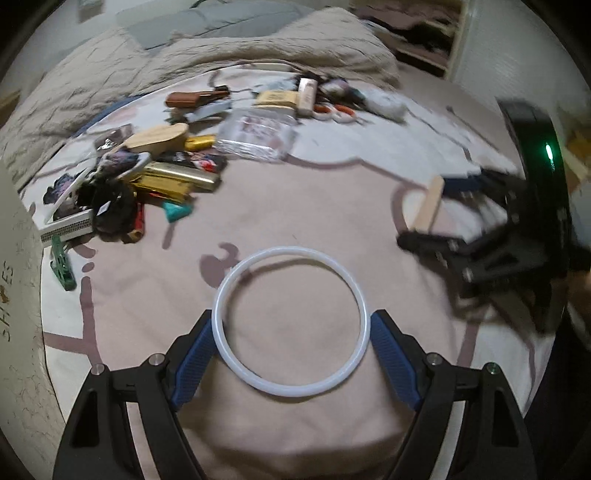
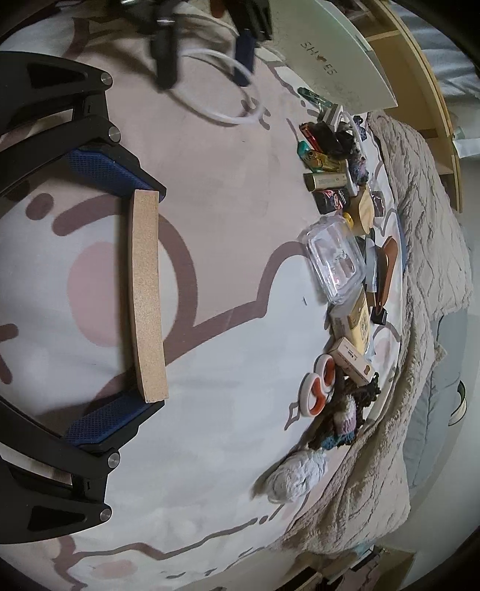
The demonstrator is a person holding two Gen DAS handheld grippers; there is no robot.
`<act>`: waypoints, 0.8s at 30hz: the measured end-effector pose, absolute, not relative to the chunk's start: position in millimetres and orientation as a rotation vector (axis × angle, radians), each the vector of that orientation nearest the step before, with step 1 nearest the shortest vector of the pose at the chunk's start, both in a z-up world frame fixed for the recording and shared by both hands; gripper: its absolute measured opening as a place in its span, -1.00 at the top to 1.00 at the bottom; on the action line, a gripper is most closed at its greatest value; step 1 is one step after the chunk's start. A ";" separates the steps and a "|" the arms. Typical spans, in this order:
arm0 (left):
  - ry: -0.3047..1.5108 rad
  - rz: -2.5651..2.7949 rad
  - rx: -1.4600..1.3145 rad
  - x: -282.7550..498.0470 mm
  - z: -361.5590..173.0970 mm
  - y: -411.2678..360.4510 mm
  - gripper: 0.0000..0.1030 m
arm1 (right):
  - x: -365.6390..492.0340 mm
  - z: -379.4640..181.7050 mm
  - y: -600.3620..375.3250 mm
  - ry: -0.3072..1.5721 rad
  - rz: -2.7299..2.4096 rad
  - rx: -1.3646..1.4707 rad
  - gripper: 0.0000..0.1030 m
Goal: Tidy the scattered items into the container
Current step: 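Lift the white ring with left gripper while right gripper holds the wooden bar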
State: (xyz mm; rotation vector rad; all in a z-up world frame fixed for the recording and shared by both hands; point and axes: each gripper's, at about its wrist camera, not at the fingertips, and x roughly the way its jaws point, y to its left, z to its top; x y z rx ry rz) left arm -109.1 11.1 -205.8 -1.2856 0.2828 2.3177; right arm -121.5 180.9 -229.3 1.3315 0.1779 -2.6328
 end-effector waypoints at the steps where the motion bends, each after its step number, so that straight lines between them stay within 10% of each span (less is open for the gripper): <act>1: 0.291 2.314 -1.282 -106.2 -205.8 11.3 -0.61 | -120.8 -229.3 181.1 0.176 -2.635 1.333 -0.93; 24: 0.259 2.303 -1.262 -95.7 -220.9 2.9 -0.94 | -109.9 -230.9 185.7 0.145 -2.624 1.347 -1.00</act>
